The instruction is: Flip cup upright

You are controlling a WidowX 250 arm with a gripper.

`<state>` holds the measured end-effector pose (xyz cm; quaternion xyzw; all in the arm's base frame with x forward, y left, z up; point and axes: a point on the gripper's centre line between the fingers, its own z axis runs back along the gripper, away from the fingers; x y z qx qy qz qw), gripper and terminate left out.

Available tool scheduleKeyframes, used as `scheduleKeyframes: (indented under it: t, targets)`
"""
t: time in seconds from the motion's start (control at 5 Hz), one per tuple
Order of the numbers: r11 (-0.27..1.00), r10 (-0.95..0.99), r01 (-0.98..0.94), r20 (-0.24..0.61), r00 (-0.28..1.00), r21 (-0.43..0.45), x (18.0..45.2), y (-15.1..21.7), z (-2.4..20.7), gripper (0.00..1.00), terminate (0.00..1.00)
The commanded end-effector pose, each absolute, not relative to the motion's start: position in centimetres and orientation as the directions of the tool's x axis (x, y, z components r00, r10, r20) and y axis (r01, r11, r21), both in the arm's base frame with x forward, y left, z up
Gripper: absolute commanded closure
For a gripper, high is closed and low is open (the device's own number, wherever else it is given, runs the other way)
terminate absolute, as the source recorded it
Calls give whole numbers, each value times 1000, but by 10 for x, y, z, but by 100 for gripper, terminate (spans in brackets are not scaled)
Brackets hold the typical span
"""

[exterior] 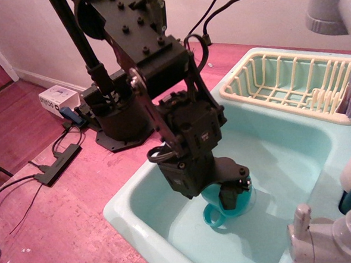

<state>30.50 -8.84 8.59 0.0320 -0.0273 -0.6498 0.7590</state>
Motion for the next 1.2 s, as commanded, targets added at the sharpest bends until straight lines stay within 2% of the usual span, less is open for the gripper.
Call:
scheduleKeyframes:
  t: [0.0, 0.4, 0.6, 0.8, 1.0]
  targets:
    - [172, -985, 979, 17, 172, 107, 305, -86, 86, 100, 0]
    - [254, -967, 938, 82, 241, 235, 296, -62, 122, 100, 0]
    - [329, -942, 863, 192, 274, 382, 287, -57, 147, 100, 0]
    - [406, -911, 805, 266, 316, 432, 274, -58, 149, 100, 0]
    - [463, -879, 800, 311, 360, 381, 265, -66, 134, 0, 0]
